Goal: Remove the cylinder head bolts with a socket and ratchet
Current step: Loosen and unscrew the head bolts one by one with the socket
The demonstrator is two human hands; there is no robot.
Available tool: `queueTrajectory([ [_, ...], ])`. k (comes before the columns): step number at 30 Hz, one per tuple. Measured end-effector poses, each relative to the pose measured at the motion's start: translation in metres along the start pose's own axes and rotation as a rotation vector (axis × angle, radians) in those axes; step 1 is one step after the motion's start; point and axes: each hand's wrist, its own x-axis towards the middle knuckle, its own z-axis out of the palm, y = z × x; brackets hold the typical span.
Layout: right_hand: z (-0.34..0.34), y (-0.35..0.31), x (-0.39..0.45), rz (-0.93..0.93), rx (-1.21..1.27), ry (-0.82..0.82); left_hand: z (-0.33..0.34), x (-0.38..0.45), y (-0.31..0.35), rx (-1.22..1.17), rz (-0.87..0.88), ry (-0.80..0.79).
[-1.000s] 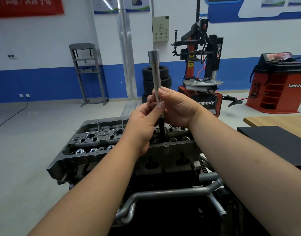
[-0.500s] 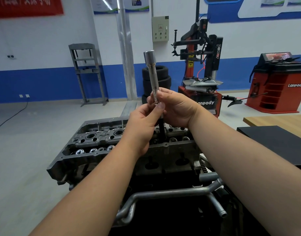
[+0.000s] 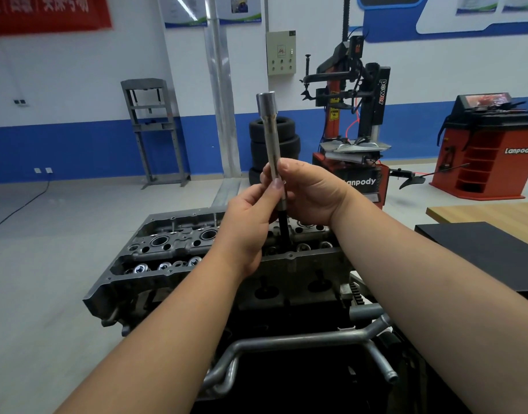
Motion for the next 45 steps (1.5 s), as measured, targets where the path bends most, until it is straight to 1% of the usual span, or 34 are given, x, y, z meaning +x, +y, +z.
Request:
queueTrajectory([
  [4,0.0001,-0.0001,-0.002,0.028,0.04,0.015,-0.0018,-0.0002,-0.0002,-0.007,-0.018,-0.006],
  [8,0.0031,0.0002,0.0004,-0.019,0.062,-0.033,0.0015,-0.0015,0.0017,-0.017,0.005,0.015],
  [10,0.0019,0.0005,0.0015,-0.028,0.035,-0.03,0.0007,0.0005,-0.0002,-0.023,0.007,0.014],
  [16,-0.0008,0.0006,-0.0003,0.023,0.035,0.012,-0.0014,0.0016,-0.001,-0.031,-0.029,-0.009],
  [19,0.0009,0.0003,0.0004,-0.004,0.091,-0.025,0.0001,0.0013,-0.0003,-0.029,-0.004,0.0],
  [21,0.0018,0.0002,0.0012,-0.034,0.08,-0.041,0.0018,0.0009,-0.0008,-0.028,0.008,0.007],
  [23,0.0008,0.0004,0.0016,-0.048,0.048,-0.037,0.0012,0.0023,-0.0022,-0.032,0.013,0.013],
  [26,0.0,0.0009,0.0019,-0.022,0.027,-0.025,-0.0006,0.0019,-0.0024,-0.029,0.008,-0.011],
  [30,-0.0003,0.0017,0.0017,0.012,0.069,0.015,-0.002,0.002,-0.0033,-0.024,0.0,-0.017],
  [35,0.001,0.0002,0.0014,-0.02,0.049,-0.042,0.0004,0.0017,-0.002,-0.025,0.018,0.009],
  [38,-0.0009,0.0007,0.0013,-0.038,0.025,-0.015,-0.0005,0.0018,-0.0028,-0.018,0.008,-0.025],
  [42,-0.0014,0.0019,0.0003,-0.012,0.043,0.069,-0.002,0.0025,-0.0039,-0.025,-0.012,-0.031],
  [45,0.0002,0.0012,0.0004,-0.004,0.059,0.035,-0.0002,0.0013,-0.0026,-0.041,0.018,-0.008],
])
